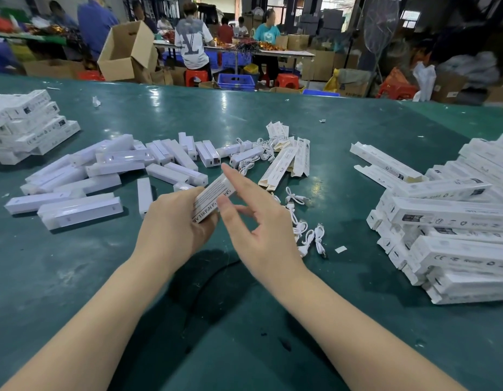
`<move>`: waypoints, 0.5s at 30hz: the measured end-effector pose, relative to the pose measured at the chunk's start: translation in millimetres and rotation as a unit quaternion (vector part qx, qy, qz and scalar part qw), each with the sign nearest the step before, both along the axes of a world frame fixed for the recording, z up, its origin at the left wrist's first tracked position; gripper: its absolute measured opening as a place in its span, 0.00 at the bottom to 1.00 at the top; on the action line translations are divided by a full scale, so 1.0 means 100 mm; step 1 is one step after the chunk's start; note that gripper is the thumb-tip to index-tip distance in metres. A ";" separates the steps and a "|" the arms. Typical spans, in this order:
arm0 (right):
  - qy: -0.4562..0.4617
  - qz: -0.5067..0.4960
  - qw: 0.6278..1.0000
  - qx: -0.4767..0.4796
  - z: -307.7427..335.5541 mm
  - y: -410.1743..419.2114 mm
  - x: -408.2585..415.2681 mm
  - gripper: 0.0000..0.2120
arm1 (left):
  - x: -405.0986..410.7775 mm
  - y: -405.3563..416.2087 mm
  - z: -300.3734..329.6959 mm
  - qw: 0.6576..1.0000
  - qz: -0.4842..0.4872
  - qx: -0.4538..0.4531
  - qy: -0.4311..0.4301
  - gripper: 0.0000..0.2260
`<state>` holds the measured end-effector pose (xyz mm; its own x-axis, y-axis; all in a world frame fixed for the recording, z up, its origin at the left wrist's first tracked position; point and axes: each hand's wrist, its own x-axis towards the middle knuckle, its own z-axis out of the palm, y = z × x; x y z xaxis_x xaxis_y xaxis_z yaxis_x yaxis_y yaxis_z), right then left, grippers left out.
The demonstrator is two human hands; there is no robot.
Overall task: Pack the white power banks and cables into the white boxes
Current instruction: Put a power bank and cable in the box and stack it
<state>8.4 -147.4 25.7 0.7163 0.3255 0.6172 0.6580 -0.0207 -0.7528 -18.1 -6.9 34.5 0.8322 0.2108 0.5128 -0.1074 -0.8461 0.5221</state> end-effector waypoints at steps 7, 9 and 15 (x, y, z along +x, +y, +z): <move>0.002 -0.033 0.999 0.040 -0.04 0.00 0.05 0.17 | 0.05 0.00 -0.05 0.999 0.007 0.050 0.009 0.08; 0.017 -0.030 0.998 0.043 -0.03 0.01 0.07 0.17 | 0.06 -0.01 -0.04 0.999 0.010 0.051 0.009 0.13; 0.153 -0.098 0.961 0.207 0.20 -0.14 0.20 0.20 | 0.05 0.01 -0.05 1.000 0.023 0.013 0.003 0.11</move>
<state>28.6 -161.1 45.4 0.9075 -0.0631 0.4154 0.4186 0.2215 -0.8808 -13.2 -5.7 29.4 0.8252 0.2355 0.5134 -0.0644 -0.8637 0.4998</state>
